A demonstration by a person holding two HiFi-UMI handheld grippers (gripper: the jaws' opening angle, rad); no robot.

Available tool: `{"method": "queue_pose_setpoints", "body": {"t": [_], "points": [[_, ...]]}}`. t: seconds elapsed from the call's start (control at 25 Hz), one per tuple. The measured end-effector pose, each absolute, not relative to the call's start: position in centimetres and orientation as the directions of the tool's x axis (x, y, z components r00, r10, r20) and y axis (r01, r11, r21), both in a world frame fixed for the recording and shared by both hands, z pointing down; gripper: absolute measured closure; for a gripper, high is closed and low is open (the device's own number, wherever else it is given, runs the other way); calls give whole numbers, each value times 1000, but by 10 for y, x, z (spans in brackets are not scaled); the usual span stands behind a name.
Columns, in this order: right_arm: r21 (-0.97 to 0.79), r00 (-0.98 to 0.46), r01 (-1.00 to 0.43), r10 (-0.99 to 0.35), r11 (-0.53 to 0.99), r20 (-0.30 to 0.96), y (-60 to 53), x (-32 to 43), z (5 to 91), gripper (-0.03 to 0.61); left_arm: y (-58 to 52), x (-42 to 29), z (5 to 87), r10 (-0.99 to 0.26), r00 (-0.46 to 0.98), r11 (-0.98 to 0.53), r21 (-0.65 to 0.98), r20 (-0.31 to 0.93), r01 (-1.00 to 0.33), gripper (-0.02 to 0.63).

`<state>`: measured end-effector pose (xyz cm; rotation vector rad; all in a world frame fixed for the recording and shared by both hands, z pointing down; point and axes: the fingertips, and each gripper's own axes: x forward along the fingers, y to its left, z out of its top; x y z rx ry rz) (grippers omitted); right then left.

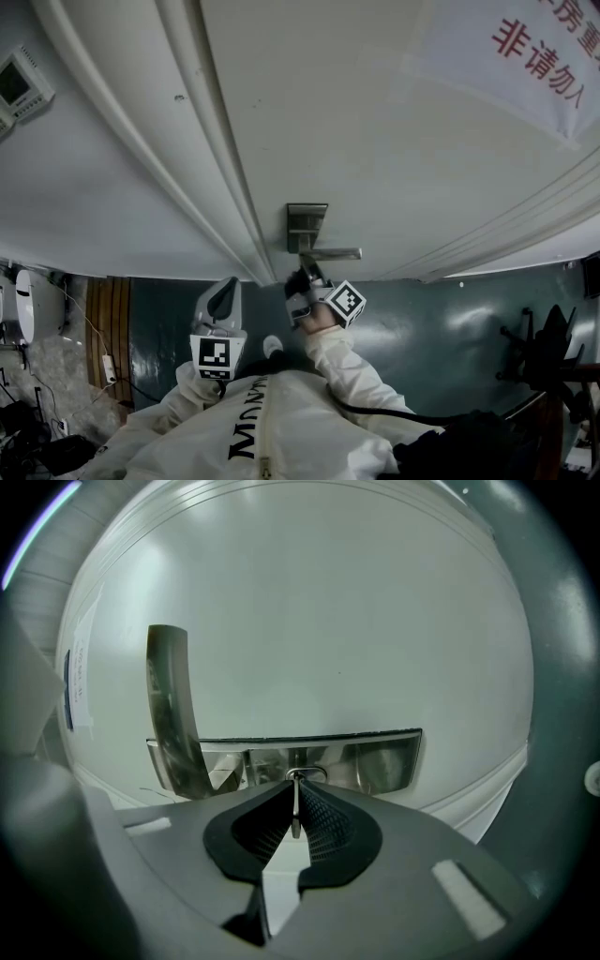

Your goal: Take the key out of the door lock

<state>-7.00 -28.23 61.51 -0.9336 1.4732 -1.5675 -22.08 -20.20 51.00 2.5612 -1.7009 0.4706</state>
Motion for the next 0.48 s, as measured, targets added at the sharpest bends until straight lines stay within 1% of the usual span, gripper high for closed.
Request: {"method": "queue_pose_setpoints", "body": {"t": [0.48], "points": [[-998,-417,54,-909,-9,-14,-261,-70,613,557,-197,-227,512,-898,351,-396,-138,265,-908,614]]}}
